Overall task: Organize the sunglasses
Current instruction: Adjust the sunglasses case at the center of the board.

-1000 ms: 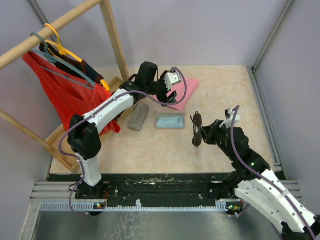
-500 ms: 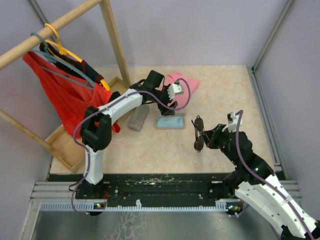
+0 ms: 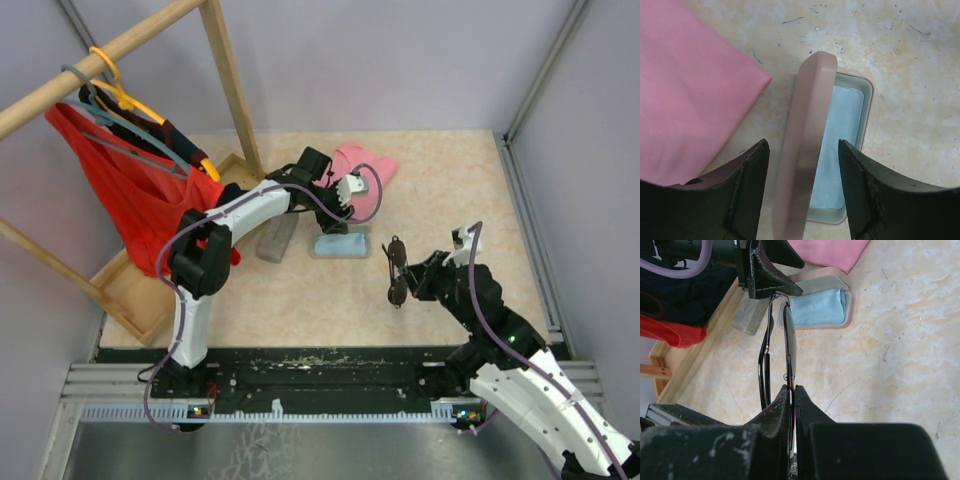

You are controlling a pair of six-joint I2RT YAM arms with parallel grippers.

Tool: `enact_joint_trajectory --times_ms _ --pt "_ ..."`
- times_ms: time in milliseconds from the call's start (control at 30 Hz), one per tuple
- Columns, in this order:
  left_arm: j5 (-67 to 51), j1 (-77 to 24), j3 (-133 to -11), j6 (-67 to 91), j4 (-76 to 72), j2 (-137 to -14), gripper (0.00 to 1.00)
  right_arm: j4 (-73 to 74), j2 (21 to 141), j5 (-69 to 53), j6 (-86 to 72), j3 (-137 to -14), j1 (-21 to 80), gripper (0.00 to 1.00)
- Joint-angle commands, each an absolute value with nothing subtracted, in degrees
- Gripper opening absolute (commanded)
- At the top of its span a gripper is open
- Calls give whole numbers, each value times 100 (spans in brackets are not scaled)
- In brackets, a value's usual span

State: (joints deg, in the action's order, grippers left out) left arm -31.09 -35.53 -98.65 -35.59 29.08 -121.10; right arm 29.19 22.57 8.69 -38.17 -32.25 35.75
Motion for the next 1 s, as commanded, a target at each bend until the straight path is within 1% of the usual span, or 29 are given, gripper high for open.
enact_joint_trajectory --times_ms 0,100,233,467,600,767,967 --pt "-3245 -3560 -9888 -3628 2987 -12221 61 2705 2182 802 -3859 -3285 3533 0" --pt "-3286 -3560 -9896 -3576 3005 -12206 55 2704 2156 798 -3859 -3267 3533 0" --pt "-3312 -3560 -9825 -3488 2946 -12161 50 2709 2095 789 -3863 -3240 3533 0" --pt "-3191 -3568 -9554 -3150 2833 -12023 38 2733 2010 781 -3850 -3221 3533 0" --pt "-2651 -3568 -9242 -2481 2330 -11755 36 2672 1992 745 -3826 -3189 3533 0" --pt "-2204 -3613 -9078 -1864 2226 -11501 33 2587 1985 636 -3846 -3105 3533 0" --pt "-950 -3859 -8808 -963 2241 -11130 33 2538 1984 646 -3837 -3025 3533 0"
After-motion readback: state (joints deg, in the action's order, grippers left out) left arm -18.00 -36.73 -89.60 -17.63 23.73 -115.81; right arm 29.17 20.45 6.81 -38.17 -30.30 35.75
